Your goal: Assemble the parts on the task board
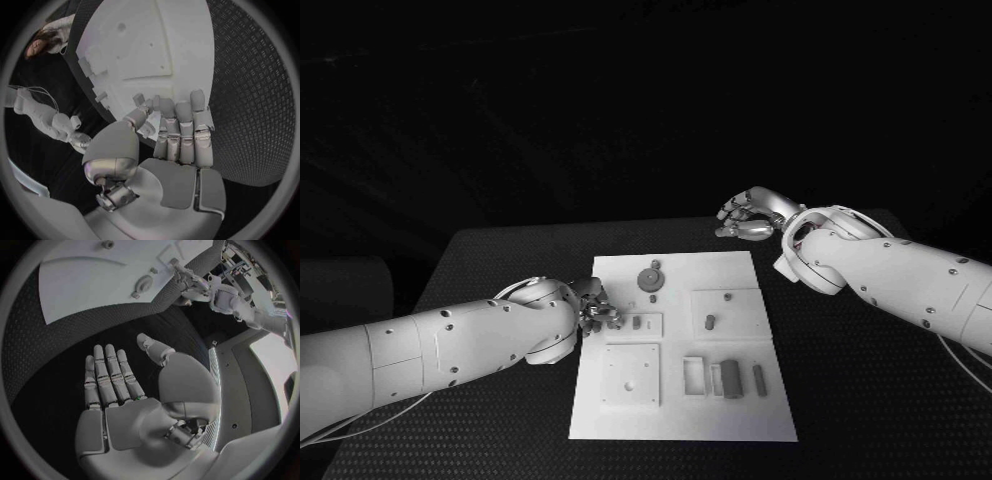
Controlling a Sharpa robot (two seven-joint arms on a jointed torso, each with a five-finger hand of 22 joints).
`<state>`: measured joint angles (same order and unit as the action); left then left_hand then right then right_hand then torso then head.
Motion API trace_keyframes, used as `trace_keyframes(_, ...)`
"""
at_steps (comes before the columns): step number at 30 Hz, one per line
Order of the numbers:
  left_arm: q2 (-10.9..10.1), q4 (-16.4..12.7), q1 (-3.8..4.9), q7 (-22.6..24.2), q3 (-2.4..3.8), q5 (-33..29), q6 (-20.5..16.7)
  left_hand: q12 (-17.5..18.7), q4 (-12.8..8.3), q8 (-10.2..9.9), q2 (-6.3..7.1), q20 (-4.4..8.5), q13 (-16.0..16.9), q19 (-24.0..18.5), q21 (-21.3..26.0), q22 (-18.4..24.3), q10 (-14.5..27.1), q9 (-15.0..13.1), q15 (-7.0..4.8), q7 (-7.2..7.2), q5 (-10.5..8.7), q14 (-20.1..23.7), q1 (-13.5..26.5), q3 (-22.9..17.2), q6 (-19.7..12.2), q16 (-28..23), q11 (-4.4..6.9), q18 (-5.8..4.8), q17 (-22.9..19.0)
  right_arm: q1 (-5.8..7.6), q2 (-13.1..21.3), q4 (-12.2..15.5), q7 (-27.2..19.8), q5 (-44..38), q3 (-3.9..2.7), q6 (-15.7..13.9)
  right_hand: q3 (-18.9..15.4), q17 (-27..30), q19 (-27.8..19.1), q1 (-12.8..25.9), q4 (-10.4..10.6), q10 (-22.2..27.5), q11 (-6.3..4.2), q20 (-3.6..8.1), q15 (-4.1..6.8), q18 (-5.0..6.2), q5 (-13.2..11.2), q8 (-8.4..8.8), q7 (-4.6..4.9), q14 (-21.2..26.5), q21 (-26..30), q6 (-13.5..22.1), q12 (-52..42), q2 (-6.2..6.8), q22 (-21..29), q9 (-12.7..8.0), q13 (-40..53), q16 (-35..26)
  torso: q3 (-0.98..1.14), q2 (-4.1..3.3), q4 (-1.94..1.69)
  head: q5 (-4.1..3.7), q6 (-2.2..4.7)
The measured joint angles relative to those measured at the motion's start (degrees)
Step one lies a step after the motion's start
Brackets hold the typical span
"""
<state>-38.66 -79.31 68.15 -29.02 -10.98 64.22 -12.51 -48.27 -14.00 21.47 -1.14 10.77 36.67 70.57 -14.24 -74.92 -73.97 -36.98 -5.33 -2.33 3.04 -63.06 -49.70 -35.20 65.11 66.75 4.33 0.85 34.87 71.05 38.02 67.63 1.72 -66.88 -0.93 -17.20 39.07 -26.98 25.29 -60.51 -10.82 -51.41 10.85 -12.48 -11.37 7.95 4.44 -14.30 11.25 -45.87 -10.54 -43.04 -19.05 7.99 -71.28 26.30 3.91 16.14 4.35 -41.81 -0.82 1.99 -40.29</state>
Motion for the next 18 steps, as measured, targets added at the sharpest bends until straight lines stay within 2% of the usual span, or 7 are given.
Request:
trace_keyframes(3, -0.02, -0.04, -0.02, 0.04, 0.00, 0.34, 0.00, -0.08, -0.65, 0.15, 0.00, 0.19, 0.12, 0.19, -0.43, 0.00, -0.14, 0.08, -0.29, 0.12, 0.48, -0.29, 0.00, -0.01, 0.15, 0.48, 0.14, 0.00, 0.00, -0.01, 0.01, 0.00, 0.00, 0.00, 0.00, 0.01, 0.00, 0.00, 0.00, 0.00, 0.00, 0.00, 0.00, 0.00, 0.00, 0.00, 0.00, 0.00, 0.00, 0.00, 0.00, 0.00, 0.22, 0.00, -0.02, -0.05, 0.00, 0.00, -0.02, 0.00, 0.00, 0.00, 0.00)
trace_keyframes(18, -0.06, -0.27, -0.16, 0.10, -0.01, 2.73, 0.04, -0.90, -2.00, 0.77, -0.31, 0.39, 0.35, 0.39, -1.76, 0.01, -0.67, 0.21, -0.10, 0.19, 2.51, -0.90, 0.31, -0.56, 0.62, 1.62, 0.61, 0.00, 0.00, -0.06, 0.01, 0.00, -0.02, 0.00, 0.00, 0.06, 0.00, 0.10, 0.00, 0.00, 0.00, 0.00, 0.00, 0.00, 0.00, 0.00, 0.00, 0.00, 0.00, 0.00, 0.00, 0.00, 0.22, 0.00, -0.11, -0.05, 0.00, 0.00, -0.03, -0.03, -0.01, 0.04, 0.03)
